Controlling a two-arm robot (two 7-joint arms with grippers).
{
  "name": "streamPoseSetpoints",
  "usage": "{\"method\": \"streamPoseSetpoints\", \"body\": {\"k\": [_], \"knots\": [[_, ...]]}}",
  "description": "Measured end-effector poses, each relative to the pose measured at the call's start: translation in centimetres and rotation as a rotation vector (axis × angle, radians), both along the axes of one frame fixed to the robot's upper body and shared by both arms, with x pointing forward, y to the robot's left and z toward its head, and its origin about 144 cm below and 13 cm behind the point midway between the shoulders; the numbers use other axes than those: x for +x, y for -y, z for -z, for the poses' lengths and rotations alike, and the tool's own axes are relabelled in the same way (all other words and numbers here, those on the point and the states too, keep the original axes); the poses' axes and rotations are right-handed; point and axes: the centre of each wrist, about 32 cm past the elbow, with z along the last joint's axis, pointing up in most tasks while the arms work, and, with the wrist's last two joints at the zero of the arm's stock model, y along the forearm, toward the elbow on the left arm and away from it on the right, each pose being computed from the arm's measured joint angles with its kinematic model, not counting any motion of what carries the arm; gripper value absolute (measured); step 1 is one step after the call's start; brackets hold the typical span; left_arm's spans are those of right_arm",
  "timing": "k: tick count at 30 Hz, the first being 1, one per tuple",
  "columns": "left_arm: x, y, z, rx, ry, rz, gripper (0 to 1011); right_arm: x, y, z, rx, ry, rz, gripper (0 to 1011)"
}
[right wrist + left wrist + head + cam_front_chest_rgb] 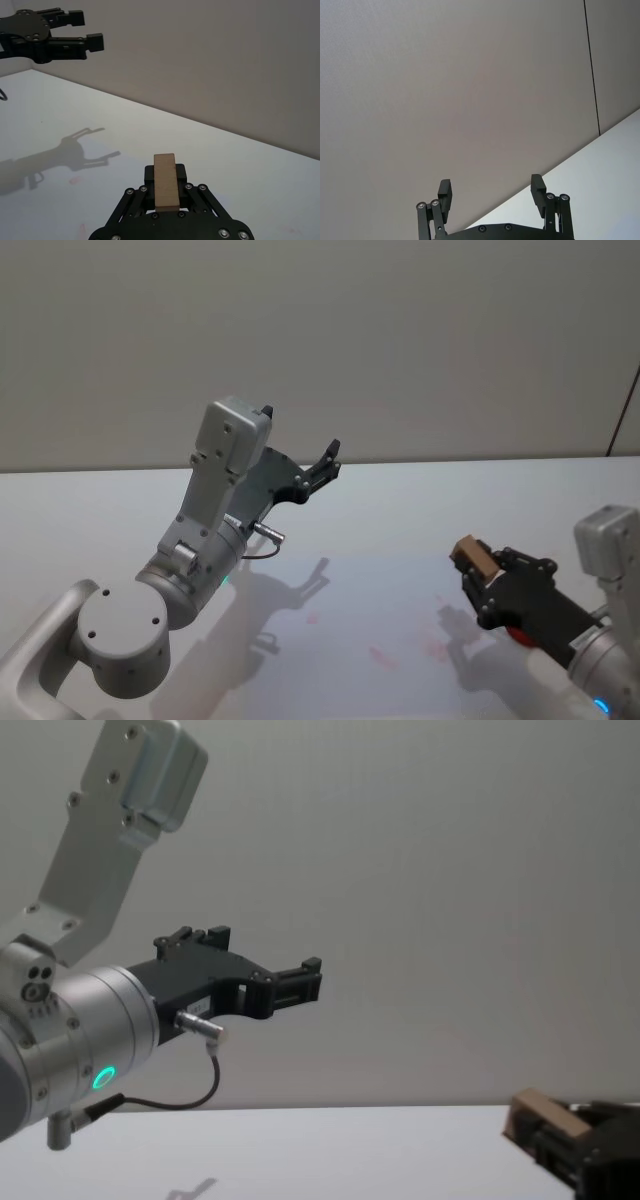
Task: Use the one hand to pick up the stamp and affix it onto the A4 paper.
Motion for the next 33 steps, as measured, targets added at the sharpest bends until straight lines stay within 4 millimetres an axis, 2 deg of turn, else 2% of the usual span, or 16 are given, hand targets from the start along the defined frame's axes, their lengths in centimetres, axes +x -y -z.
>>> {"method": "streamPoseSetpoints", "body": {"k": [14, 33], "knots": [[0.0, 0.0, 0.0, 0.0, 0.0, 0.0, 1001, -0.6, -2.9, 1.5, -0.02, -0.008, -0.073, 220], [0.0, 0.0, 0.0, 0.0, 0.0, 0.0, 1001, -1.1, -4.6, 3.5, -0.058, -0.046, -0.113, 221]]}}
